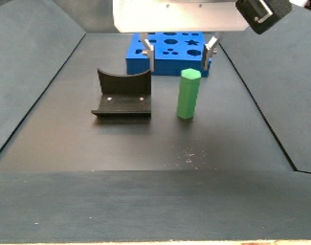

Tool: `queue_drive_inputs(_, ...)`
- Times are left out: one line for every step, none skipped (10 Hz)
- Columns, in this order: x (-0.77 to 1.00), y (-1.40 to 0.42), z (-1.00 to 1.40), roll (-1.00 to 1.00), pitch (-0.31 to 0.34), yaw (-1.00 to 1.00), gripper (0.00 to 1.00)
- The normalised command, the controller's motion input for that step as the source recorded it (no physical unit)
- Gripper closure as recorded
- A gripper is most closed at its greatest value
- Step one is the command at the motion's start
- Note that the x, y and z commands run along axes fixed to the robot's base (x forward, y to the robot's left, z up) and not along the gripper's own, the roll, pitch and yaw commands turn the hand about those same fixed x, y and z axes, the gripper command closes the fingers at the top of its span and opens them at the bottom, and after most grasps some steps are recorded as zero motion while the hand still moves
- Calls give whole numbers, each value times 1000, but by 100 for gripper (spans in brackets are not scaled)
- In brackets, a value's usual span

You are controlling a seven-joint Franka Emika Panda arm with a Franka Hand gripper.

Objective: Pick up the hexagon object. Move up. Move to above the board. Insert the hexagon object.
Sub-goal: Pick up the hexagon object.

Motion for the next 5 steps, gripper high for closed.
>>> queue_drive_inputs(-646, -129, -149, 69, -117, -146, 0)
queue_drive_inputs(-800, -177, -477, 114, -211, -177, 0)
queue_drive_inputs(0, 0, -43, 0, 0, 0, 0)
queue_drive_inputs(-346, -274, -860, 183, -340, -6, 0)
queue_drive_inputs(0, 26, 0, -23, 0, 0, 0)
